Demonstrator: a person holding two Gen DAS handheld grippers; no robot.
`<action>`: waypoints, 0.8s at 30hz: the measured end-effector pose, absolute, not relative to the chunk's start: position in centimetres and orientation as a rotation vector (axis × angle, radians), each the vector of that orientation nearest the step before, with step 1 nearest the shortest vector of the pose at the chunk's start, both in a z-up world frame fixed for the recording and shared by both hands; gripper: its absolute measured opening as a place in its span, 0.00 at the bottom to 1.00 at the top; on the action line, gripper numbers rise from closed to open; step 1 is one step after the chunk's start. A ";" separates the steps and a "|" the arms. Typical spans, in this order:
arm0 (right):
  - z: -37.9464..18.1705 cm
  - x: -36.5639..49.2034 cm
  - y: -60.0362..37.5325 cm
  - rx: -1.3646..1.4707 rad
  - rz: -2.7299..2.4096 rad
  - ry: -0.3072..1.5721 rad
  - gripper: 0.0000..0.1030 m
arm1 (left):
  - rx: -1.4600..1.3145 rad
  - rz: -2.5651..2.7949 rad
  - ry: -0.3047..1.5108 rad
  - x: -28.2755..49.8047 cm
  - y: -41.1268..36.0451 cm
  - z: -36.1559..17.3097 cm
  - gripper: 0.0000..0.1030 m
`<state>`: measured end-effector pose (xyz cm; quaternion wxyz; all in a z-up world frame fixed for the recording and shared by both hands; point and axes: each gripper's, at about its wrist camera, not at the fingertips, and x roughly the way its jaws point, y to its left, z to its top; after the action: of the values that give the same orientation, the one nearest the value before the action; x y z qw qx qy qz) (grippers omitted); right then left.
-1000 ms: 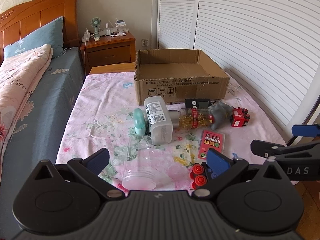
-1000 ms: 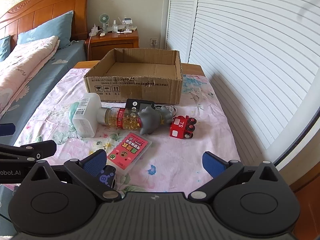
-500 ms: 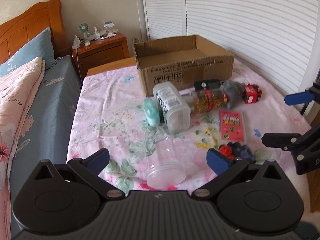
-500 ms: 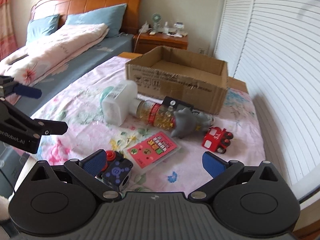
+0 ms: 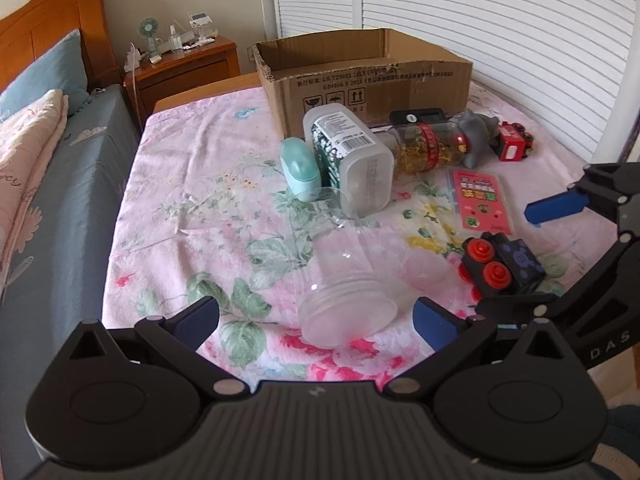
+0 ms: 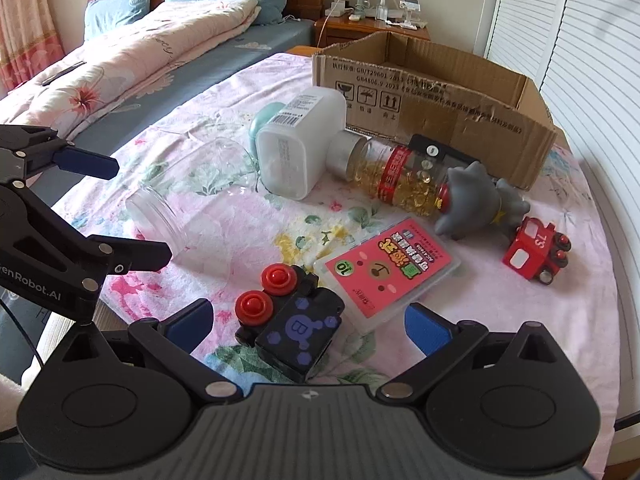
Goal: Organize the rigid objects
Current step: 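Move the right gripper down onto the black toy block with red wheels, then close the right gripper on the black block while the left gripper reaches the clear jar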
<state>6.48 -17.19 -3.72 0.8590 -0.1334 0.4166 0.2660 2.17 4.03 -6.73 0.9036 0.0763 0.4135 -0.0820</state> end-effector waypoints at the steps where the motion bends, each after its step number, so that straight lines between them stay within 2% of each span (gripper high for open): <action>1: -4.0 6.7 -17.2 -0.278 0.549 0.880 1.00 | 0.160 -0.164 0.860 2.4 4.0 -7.0 0.99; 14: -4.3 5.8 -20.8 -0.308 0.467 0.879 1.00 | 0.146 -0.100 0.875 2.2 6.3 -7.8 0.99; 24: -5.3 6.1 -21.0 -0.252 0.490 0.873 1.00 | 0.151 -0.124 0.885 2.9 5.4 -9.0 0.99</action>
<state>6.06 -21.03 -5.29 0.8697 -0.1203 0.4174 0.2344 2.91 5.35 -9.00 0.8991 0.0728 0.4275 -0.0601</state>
